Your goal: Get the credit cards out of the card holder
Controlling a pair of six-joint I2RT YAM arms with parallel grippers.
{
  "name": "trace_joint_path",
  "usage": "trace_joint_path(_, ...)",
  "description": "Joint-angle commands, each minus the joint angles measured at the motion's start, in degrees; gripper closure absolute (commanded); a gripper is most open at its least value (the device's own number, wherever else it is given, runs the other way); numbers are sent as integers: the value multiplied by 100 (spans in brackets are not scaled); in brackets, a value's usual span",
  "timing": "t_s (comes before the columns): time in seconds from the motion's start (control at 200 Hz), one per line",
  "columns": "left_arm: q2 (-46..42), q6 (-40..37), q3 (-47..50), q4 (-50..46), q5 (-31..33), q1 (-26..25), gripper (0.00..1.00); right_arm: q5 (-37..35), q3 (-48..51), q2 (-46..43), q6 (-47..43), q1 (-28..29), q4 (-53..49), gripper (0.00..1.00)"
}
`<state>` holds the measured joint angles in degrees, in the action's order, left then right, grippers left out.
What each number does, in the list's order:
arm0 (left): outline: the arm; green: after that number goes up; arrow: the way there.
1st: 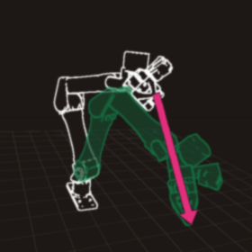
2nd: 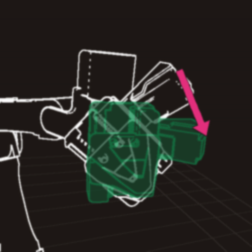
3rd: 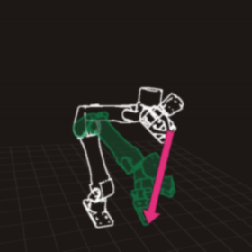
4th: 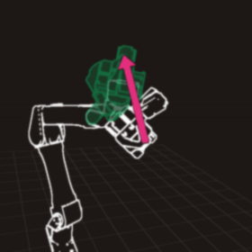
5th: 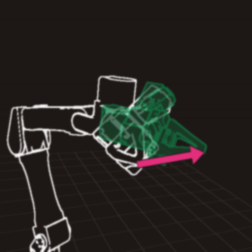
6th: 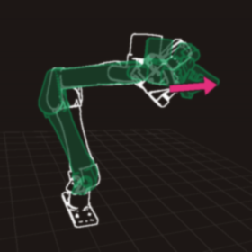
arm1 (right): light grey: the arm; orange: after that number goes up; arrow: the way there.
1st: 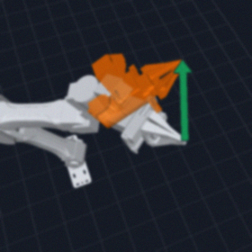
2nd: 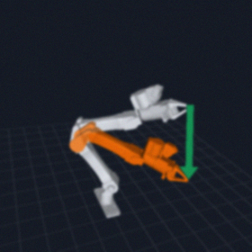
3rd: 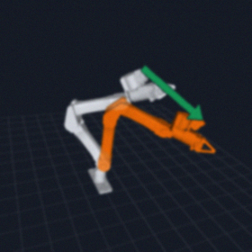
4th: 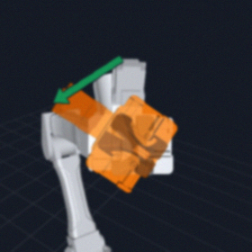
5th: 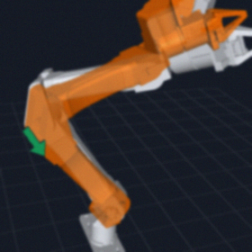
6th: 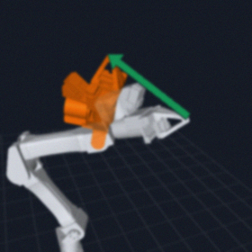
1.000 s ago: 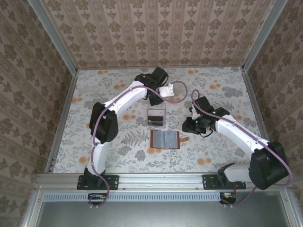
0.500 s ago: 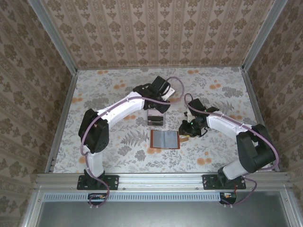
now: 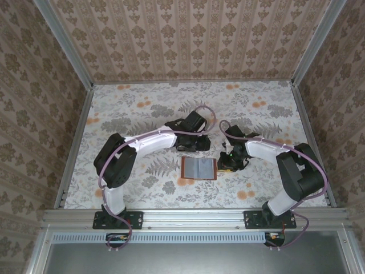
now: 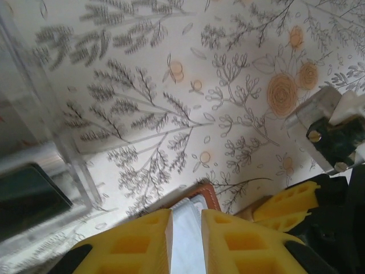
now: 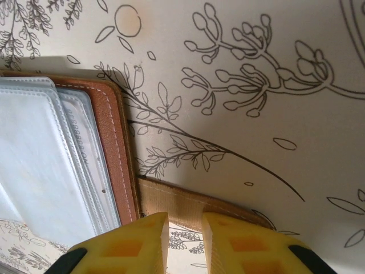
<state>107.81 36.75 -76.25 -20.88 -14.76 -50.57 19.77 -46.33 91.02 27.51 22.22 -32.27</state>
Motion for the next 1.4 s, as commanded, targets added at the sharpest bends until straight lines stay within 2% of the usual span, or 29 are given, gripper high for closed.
trace_joint_path(0.0, -285, 720, 268, 155, -164, -159, 77, -191, 182, 181, -114, -24, 113, 74)
trace_joint_path(0.315, -271, 1377, 808, 577, -282, -617, 76, -153, 203, 118, -101, -24, 126, 75)
trace_joint_path(0.535, 22, 1692, 966, 1191, -616, -670, 74, -140, 175, 117, -87, -24, 120, 75)
trace_joint_path(0.67, 130, 1721, 978, 1205, -635, -657, 72, -142, 168, 111, -67, -24, 117, 75)
trace_joint_path(1.005, 285, 1534, 930, 365, -167, -667, 67, -137, 176, 93, -39, -24, 125, 74)
trace_joint_path(1.395, 171, 1100, 279, -1368, 1026, -860, 63, -129, 212, 84, -26, -24, 126, 74)
